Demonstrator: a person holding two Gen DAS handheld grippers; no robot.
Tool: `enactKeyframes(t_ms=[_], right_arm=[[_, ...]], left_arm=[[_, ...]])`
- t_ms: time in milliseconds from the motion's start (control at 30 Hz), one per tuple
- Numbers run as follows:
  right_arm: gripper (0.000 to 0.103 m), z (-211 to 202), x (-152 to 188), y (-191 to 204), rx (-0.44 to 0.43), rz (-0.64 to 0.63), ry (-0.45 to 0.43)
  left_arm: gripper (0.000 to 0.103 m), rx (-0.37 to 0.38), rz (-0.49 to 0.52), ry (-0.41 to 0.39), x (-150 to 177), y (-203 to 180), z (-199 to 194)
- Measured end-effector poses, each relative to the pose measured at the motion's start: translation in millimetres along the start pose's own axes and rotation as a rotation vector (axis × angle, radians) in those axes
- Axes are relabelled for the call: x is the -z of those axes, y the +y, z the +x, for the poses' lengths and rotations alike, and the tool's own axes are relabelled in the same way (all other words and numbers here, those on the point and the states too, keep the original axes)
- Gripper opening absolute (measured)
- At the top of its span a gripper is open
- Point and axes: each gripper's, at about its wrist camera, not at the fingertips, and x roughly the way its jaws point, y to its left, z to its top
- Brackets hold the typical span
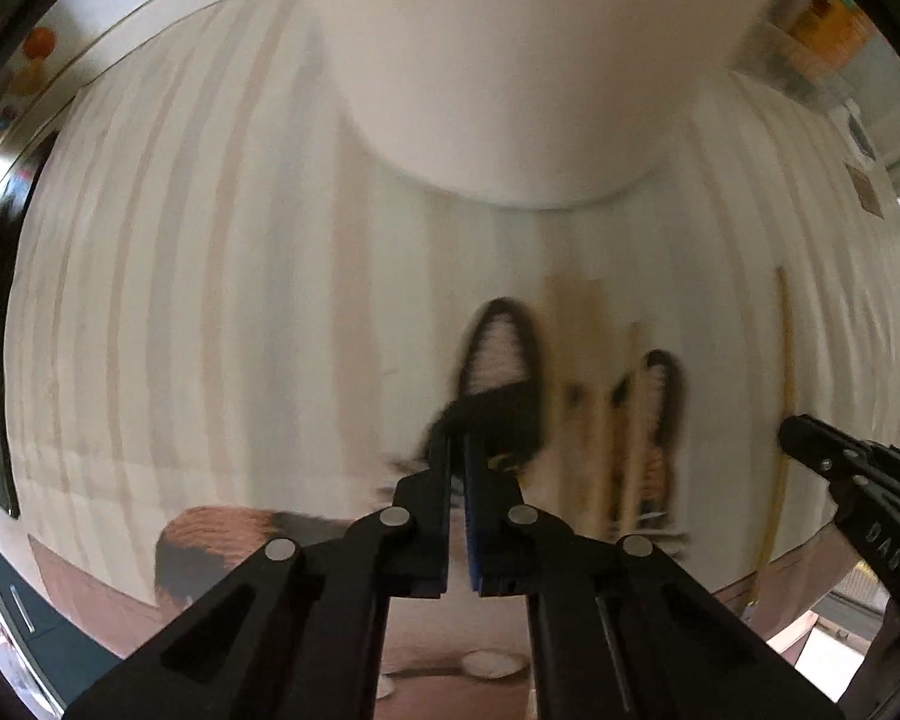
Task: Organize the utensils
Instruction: 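Lower both grippers to the chopsticks on the mat and close each on one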
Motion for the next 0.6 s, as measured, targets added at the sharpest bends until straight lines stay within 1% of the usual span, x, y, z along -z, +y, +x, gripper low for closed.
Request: enactKeyframes(t_ms=[33, 67, 133, 167, 200, 233, 267, 333, 400, 467, 500, 600], right_arm=[[0.007, 0, -6, 4, 0.002, 0.003, 0.0], [0.007, -2, -3, 0, 0.006, 0.005, 0.0], [0.007, -1, -6, 5, 0.007, 0.008, 0.001], [0.007, 3, -7, 14, 0.004, 0.01, 0.001], [0.007, 4, -6, 15, 0.001, 0.012, 0.003], [0.007, 5, -6, 14, -0.002, 0.014, 0.004], [0.007, 4, -7, 13, -0.006, 0.017, 0.006], [0.007, 3, -10, 13, -0.007, 0.018, 0.009], [0.007, 3, -10, 10, -0.005, 0.014, 0.009], [0.007, 2, -10, 9, -0.003, 0.015, 0.009], [0.007, 3, -9, 10, -0.002, 0.015, 0.008], [0.007, 4, -8, 12, 0.0, 0.017, 0.007]], left_arm=[[0.002, 0.011, -0.026, 0.005, 0, 9, -1], [0.002, 0.045, -0.048, 0.009, 0, 16, -2], [0.003, 0.162, -0.115, 0.015, 0, 30, -4], [0.005, 0.205, -0.128, 0.022, -1, 34, -5], [0.007, 0.235, -0.127, 0.029, -3, 32, -6], [0.012, 0.249, -0.112, 0.033, -4, 28, -7], [0.016, 0.251, -0.097, 0.031, -5, 25, -8], [0.019, 0.236, -0.049, 0.03, -5, 11, -8], [0.019, 0.215, -0.015, 0.04, -6, -3, -5], [0.018, 0.176, 0.015, 0.048, -7, 0, 6], [0.018, 0.16, 0.029, 0.03, -7, -5, 5], [0.018, 0.106, 0.075, 0.016, -7, -14, 5]])
